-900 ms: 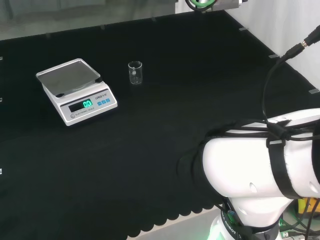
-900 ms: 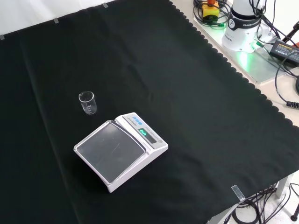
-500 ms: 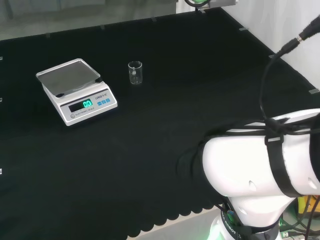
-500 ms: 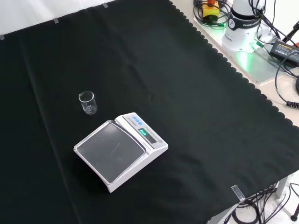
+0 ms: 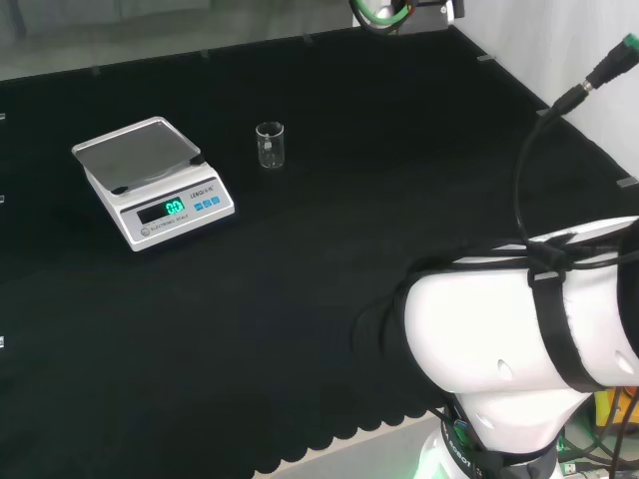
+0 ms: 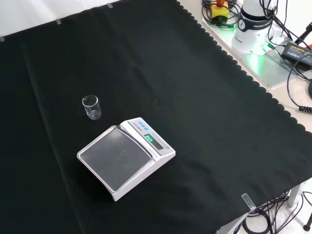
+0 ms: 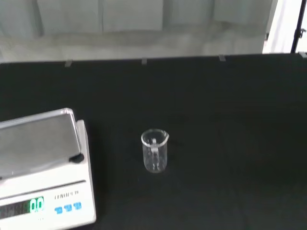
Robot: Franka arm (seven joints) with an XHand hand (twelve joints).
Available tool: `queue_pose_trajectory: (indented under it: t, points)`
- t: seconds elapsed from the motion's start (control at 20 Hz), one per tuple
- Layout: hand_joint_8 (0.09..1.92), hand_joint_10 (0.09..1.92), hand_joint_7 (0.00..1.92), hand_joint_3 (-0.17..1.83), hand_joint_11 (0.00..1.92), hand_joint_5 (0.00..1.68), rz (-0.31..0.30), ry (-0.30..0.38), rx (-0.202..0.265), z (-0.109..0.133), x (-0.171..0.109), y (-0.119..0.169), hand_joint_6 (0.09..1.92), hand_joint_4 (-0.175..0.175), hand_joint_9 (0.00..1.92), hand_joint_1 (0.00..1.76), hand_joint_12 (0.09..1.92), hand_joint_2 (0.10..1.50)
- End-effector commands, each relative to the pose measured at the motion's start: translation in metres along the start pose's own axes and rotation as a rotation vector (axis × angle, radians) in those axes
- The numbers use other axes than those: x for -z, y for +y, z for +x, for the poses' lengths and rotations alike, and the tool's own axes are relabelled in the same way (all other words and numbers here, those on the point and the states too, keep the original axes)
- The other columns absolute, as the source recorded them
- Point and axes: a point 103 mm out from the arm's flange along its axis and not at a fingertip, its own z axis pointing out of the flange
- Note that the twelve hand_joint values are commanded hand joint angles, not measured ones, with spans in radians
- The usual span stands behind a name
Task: Pick up the beaker.
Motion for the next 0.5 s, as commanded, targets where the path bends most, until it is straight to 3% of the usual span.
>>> queue_pose_trajectory:
  t: [0.05,0.5]
  points:
    - [0.64,0.87,0.0,0.13,0.01,0.12,-0.01,0.123,-0.044,0.004,-0.087,0.088,0.09,-0.081,0.04,0.26,1.53,0.99]
    - [0.7,0.88,0.0,0.12,0.02,0.17,0.062,0.164,-0.021,-0.005,-0.155,0.185,0.09,-0.096,0.05,0.27,1.53,0.99]
